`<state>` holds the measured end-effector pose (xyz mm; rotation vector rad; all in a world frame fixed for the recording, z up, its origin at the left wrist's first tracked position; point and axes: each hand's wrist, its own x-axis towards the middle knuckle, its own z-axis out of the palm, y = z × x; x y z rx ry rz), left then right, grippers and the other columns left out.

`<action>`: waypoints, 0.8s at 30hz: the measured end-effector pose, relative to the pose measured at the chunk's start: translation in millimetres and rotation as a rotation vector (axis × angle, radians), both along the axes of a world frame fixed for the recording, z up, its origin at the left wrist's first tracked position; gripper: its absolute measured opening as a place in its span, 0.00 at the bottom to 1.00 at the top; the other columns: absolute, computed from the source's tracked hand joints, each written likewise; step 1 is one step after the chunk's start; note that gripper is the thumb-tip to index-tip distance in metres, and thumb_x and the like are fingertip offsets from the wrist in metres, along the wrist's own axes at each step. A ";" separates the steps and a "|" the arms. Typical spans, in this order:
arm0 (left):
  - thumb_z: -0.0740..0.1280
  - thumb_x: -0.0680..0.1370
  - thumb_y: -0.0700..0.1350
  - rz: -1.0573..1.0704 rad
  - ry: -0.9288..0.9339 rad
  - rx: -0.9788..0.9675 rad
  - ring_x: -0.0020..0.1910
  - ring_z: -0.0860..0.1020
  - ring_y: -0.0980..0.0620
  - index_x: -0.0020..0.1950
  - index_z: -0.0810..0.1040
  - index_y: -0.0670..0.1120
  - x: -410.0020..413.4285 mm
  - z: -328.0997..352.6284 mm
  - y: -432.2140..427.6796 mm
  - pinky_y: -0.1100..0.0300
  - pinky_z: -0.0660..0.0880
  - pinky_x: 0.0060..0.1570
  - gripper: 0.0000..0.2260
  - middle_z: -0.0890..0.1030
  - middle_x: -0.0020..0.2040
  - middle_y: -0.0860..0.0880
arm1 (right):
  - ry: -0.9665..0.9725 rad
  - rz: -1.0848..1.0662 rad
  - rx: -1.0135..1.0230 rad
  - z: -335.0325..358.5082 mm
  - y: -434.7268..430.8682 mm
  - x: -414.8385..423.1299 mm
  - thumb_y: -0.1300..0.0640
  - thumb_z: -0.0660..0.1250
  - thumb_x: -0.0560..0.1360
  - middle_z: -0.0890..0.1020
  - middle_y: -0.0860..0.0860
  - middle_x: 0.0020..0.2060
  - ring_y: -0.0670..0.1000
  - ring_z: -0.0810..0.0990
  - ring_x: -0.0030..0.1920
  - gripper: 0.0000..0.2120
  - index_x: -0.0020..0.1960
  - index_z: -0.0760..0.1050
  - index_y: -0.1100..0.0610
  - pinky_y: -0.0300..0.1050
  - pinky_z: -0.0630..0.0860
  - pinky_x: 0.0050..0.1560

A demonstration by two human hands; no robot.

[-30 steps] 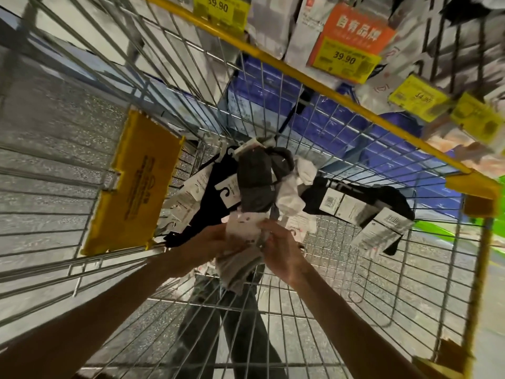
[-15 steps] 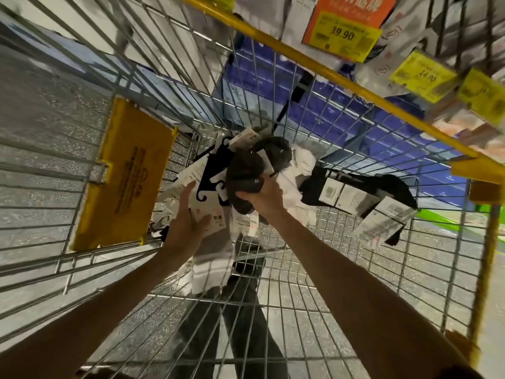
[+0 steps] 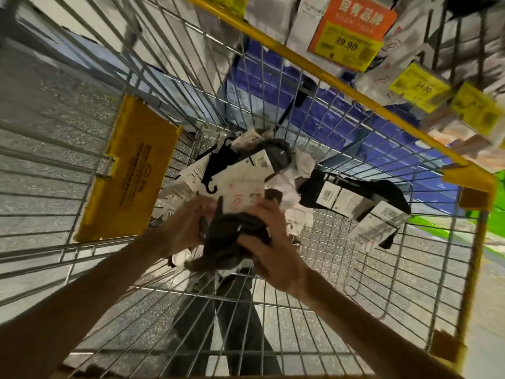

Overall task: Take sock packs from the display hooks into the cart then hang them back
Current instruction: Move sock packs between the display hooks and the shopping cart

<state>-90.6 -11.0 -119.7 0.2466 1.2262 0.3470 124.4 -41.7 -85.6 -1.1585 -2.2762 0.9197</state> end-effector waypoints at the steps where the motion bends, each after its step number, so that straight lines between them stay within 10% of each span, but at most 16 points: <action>1: 0.62 0.74 0.64 0.006 -0.064 -0.053 0.55 0.78 0.41 0.64 0.77 0.39 1.7 2.6 4.8 0.46 0.75 0.56 0.32 0.79 0.58 0.38 | -0.041 0.082 0.009 -4.1 -6.3 0.3 0.47 0.63 0.76 0.57 0.31 0.67 0.44 0.60 0.72 0.19 0.65 0.63 0.42 0.49 0.72 0.67; 5: 0.60 0.74 0.69 0.011 -0.232 -0.058 0.63 0.77 0.38 0.70 0.74 0.41 5.3 10.4 14.8 0.46 0.77 0.60 0.37 0.77 0.64 0.35 | -0.131 0.210 0.024 -28.5 -12.2 -1.4 0.54 0.73 0.74 0.52 0.44 0.74 0.53 0.48 0.78 0.26 0.65 0.63 0.45 0.60 0.68 0.69; 8: 0.69 0.78 0.52 0.042 -0.087 0.044 0.63 0.78 0.39 0.67 0.76 0.40 7.0 3.7 13.8 0.51 0.80 0.53 0.22 0.80 0.61 0.38 | -0.099 0.206 0.043 -38.1 -11.3 0.2 0.54 0.75 0.71 0.55 0.56 0.73 0.63 0.52 0.77 0.22 0.60 0.69 0.50 0.62 0.72 0.65; 15: 0.80 0.66 0.51 0.126 0.264 0.197 0.52 0.84 0.47 0.53 0.84 0.45 5.9 -9.7 12.9 0.48 0.79 0.55 0.19 0.86 0.51 0.46 | 0.073 -0.310 -0.277 -39.8 32.8 7.8 0.68 0.58 0.74 0.69 0.56 0.64 0.44 0.68 0.63 0.22 0.66 0.64 0.54 0.41 0.72 0.61; 19: 0.76 0.71 0.43 0.183 0.394 0.308 0.41 0.85 0.57 0.47 0.82 0.48 12.8 -8.4 17.4 0.63 0.81 0.39 0.06 0.86 0.40 0.55 | -0.336 -0.407 -0.157 -70.7 102.8 18.0 0.66 0.67 0.73 0.65 0.60 0.69 0.56 0.64 0.69 0.29 0.72 0.65 0.57 0.54 0.70 0.67; 24: 0.75 0.73 0.44 0.250 0.460 0.297 0.38 0.85 0.57 0.47 0.82 0.47 14.4 -11.3 15.3 0.65 0.79 0.34 0.06 0.86 0.37 0.56 | -0.799 0.181 0.099 -85.4 139.4 -7.5 0.63 0.70 0.72 0.54 0.60 0.77 0.63 0.50 0.76 0.37 0.77 0.59 0.52 0.62 0.52 0.75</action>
